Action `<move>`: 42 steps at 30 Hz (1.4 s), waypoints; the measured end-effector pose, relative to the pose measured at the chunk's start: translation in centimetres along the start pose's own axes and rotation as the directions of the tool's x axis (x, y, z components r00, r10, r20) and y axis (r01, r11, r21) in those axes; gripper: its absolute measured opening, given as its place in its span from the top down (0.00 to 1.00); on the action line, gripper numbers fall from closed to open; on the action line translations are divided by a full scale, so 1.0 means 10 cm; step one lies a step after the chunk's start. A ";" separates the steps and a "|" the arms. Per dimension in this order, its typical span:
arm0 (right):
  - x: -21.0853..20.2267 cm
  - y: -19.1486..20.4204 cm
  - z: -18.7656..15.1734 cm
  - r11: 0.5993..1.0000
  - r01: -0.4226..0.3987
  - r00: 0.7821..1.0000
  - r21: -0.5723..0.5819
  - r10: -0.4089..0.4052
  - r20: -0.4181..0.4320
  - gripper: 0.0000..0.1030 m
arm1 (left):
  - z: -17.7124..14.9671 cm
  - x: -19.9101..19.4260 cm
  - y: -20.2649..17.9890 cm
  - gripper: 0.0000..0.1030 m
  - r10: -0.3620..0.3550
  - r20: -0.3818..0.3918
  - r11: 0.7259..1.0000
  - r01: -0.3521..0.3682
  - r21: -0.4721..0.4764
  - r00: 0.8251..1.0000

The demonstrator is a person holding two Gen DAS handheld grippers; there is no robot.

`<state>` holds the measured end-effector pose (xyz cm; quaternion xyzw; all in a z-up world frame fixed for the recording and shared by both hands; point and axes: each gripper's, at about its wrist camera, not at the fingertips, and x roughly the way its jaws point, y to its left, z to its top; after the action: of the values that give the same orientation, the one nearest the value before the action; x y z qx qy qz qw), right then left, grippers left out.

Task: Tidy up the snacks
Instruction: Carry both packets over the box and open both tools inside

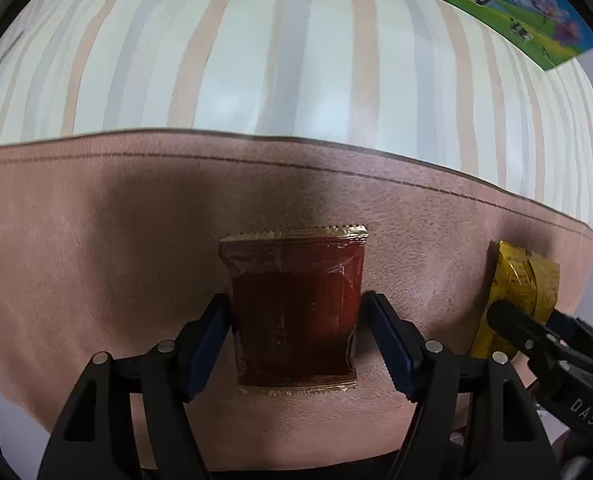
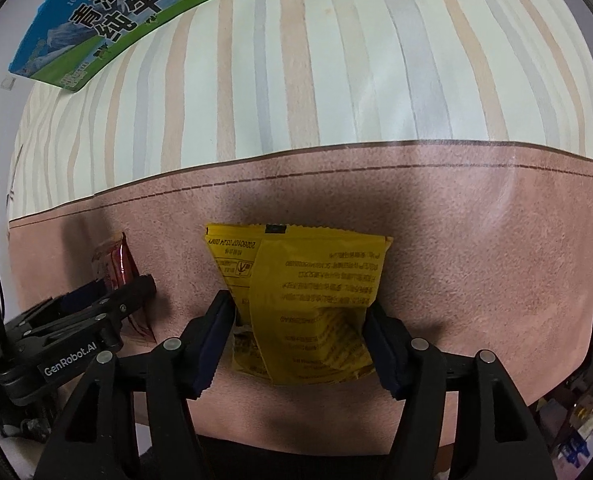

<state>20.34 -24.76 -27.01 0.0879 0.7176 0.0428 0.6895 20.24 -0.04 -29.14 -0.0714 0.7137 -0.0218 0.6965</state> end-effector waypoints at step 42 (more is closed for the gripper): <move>-2.11 0.23 1.40 0.982 -0.153 0.900 -0.114 0.186 0.394 0.51 | 1.33 -2.11 -0.40 0.46 -0.194 0.298 0.974 0.146 0.176 0.935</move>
<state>35.21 -27.27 -6.47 0.1293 0.5476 0.1125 0.8190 34.19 -0.34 -8.11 -0.0823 0.5814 -0.1244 0.7998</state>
